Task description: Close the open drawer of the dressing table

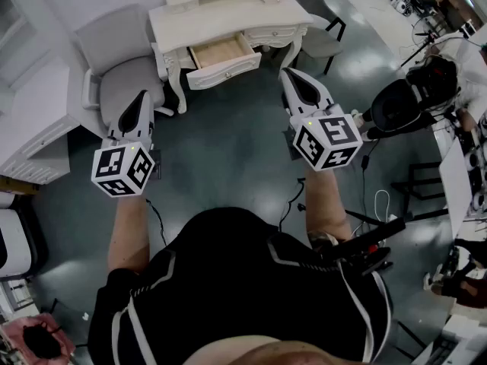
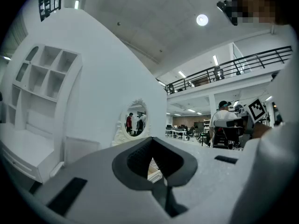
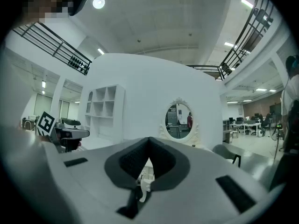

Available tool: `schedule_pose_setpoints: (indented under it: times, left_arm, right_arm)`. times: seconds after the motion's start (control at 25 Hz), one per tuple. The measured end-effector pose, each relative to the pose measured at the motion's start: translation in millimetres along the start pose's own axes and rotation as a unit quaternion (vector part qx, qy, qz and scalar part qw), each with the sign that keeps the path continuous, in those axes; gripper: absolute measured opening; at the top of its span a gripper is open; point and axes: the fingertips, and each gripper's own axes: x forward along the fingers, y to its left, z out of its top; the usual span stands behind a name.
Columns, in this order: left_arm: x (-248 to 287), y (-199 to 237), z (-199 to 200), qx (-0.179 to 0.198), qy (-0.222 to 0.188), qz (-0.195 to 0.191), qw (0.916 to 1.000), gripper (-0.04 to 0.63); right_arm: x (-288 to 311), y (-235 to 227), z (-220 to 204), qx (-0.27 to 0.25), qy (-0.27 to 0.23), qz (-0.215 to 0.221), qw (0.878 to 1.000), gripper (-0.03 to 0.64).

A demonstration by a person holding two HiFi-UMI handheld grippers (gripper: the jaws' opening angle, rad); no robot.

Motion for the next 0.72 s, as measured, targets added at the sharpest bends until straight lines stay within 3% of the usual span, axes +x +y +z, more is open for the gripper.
schedule_pose_setpoints:
  times: [0.72]
  left_arm:
    - [-11, -40, 0, 0.01, 0.003, 0.001, 0.9999, 0.005]
  right_arm:
    - [-36, -19, 5, -0.002, -0.012, -0.009, 1.0, 0.005]
